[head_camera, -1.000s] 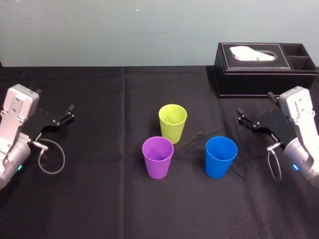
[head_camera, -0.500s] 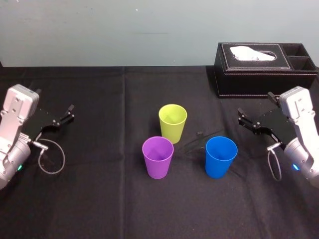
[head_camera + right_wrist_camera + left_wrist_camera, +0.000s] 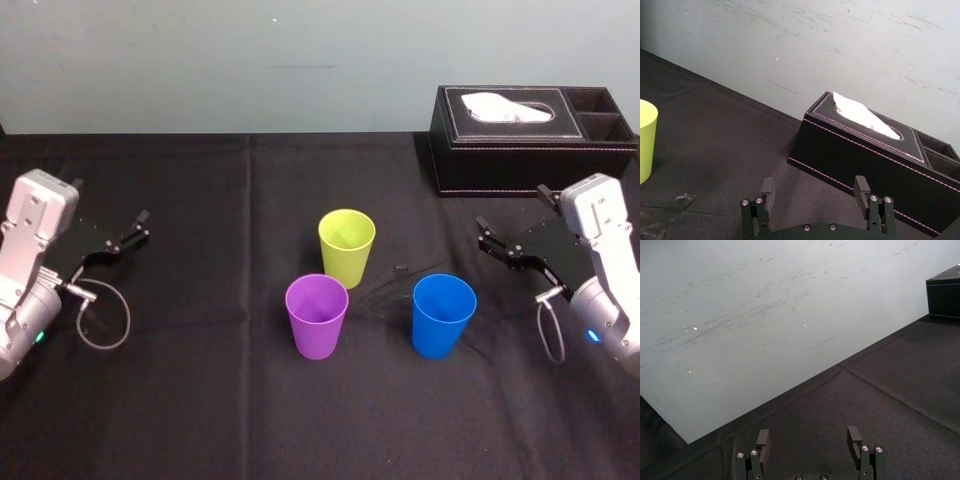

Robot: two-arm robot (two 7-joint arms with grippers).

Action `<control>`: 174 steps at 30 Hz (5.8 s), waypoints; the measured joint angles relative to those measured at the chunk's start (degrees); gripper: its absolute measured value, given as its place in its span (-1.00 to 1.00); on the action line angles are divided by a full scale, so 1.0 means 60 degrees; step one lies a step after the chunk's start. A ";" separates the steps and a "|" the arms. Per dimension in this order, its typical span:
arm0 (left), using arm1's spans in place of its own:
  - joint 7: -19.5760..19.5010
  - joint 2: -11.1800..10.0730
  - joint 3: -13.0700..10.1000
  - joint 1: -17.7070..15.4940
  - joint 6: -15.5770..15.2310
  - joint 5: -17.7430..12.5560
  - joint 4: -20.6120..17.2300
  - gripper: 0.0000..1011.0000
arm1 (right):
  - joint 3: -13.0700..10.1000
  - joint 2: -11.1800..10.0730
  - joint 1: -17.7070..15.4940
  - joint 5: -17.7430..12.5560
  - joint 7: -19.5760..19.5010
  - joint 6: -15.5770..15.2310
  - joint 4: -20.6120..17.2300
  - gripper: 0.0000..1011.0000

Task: Stack the three plastic cups sequentially using one hand.

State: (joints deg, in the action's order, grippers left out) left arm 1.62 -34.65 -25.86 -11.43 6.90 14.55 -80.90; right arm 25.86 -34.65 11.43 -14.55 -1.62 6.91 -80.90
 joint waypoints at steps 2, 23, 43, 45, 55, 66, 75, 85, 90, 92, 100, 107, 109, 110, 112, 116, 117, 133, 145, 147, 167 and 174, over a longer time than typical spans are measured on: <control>0.0000 0.0000 0.0000 0.0000 0.0001 0.0001 0.0000 1.00 | 0.0000 0.0000 0.0000 0.0000 0.0000 0.0000 0.0000 0.98; 0.0000 0.0000 0.0000 0.0000 0.0001 0.0000 0.0000 1.00 | -0.0023 0.0001 -0.0014 0.0005 0.0012 -0.0003 -0.0017 0.98; 0.0000 0.0000 0.0000 0.0000 0.0000 0.0000 0.0000 1.00 | -0.1070 -0.1010 -0.1060 -0.0211 0.0743 -0.1228 -0.2051 0.98; 0.0000 0.0000 0.0000 0.0000 0.0001 0.0000 0.0000 1.00 | -0.1151 -0.1141 -0.1157 -0.0238 0.0855 -0.1326 -0.2186 0.98; 0.0000 0.0000 0.0000 0.0000 0.0000 0.0000 0.0000 1.00 | -0.1659 -0.1999 -0.1867 -0.0556 0.1865 -0.1588 -0.2873 0.98; 0.0000 0.0001 0.0000 0.0000 0.0001 0.0000 0.0000 1.00 | -0.2167 -0.2532 -0.2550 -0.1114 0.3062 -0.1504 -0.3257 0.98; 0.0000 0.0000 0.0000 0.0000 0.0000 0.0001 0.0000 1.00 | -0.2355 -0.2793 -0.2812 -0.1488 0.4026 -0.1562 -0.3446 0.98; 0.0000 0.0000 0.0000 0.0000 0.0000 0.0000 0.0000 1.00 | -0.2524 -0.2853 -0.3074 -0.1722 0.4774 -0.1648 -0.3565 0.98; 0.0000 0.0000 0.0001 0.0001 0.0000 0.0000 0.0000 1.00 | -0.2555 -0.2779 -0.3164 -0.1780 0.5071 -0.1672 -0.3581 0.98; 0.0000 0.0000 0.0000 0.0000 0.0000 0.0000 0.0000 1.00 | -0.2549 -0.2718 -0.3175 -0.1774 0.5159 -0.1680 -0.3563 0.98; 0.0000 0.0000 0.0000 0.0000 0.0001 0.0000 0.0000 1.00 | -0.2334 -0.2425 -0.3097 -0.1684 0.5418 -0.1812 -0.3408 0.98; 0.0000 0.0000 0.0000 0.0000 0.0001 0.0000 0.0000 1.00 | -0.2108 -0.1998 -0.2857 -0.1756 0.5509 -0.1936 -0.3084 0.98; 0.0000 0.0000 0.0000 0.0001 0.0001 0.0000 0.0000 1.00 | -0.2065 -0.1925 -0.2800 -0.1789 0.5526 -0.1958 -0.3022 0.98; 0.0000 0.0000 0.0000 -0.0001 0.0000 0.0000 0.0000 1.00 | -0.2045 -0.1897 -0.2777 -0.1801 0.5534 -0.1966 -0.3001 0.98; 0.0000 0.0000 0.0000 0.0000 0.0001 0.0000 0.0000 1.00 | -0.1980 -0.1810 -0.2702 -0.1845 0.5551 -0.1992 -0.2931 0.98; 0.0000 0.0000 0.0000 0.0000 0.0001 0.0000 0.0000 1.00 | -0.1881 -0.1683 -0.2576 -0.1936 0.5592 -0.2029 -0.2836 0.98; 0.0000 0.0001 0.0000 0.0000 0.0001 0.0001 0.0000 1.00 | -0.1843 -0.1652 -0.2535 -0.1967 0.5611 -0.2036 -0.2807 0.98; 0.0000 0.0000 0.0000 0.0000 0.0001 0.0000 0.0000 1.00 | -0.1411 -0.1387 -0.2145 -0.1953 0.5569 -0.2057 -0.2592 0.98; 0.0000 0.0000 0.0000 0.0000 0.0000 0.0001 0.0000 1.00 | -0.1189 -0.1043 -0.1833 -0.1750 0.5370 -0.2044 -0.2368 0.98; 0.0000 0.0000 0.0000 0.0000 0.0000 0.0001 0.0000 1.00 | -0.1158 -0.0989 -0.1778 -0.1728 0.5356 -0.2040 -0.2333 0.98; 0.0000 0.0000 0.0000 0.0001 0.0001 0.0000 -0.0001 1.00 | -0.1123 -0.0941 -0.1714 -0.1701 0.5348 -0.2046 -0.2292 0.72; 0.0000 0.0000 0.0000 0.0000 0.0001 0.0000 0.0000 1.00 | -0.1130 -0.0947 -0.1721 -0.1704 0.5348 -0.2043 -0.2299 0.50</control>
State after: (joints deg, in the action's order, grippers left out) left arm 1.62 -34.64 -25.86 -11.43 6.91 14.55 -80.90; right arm 19.09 -40.33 1.10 -24.77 30.47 -5.35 -94.69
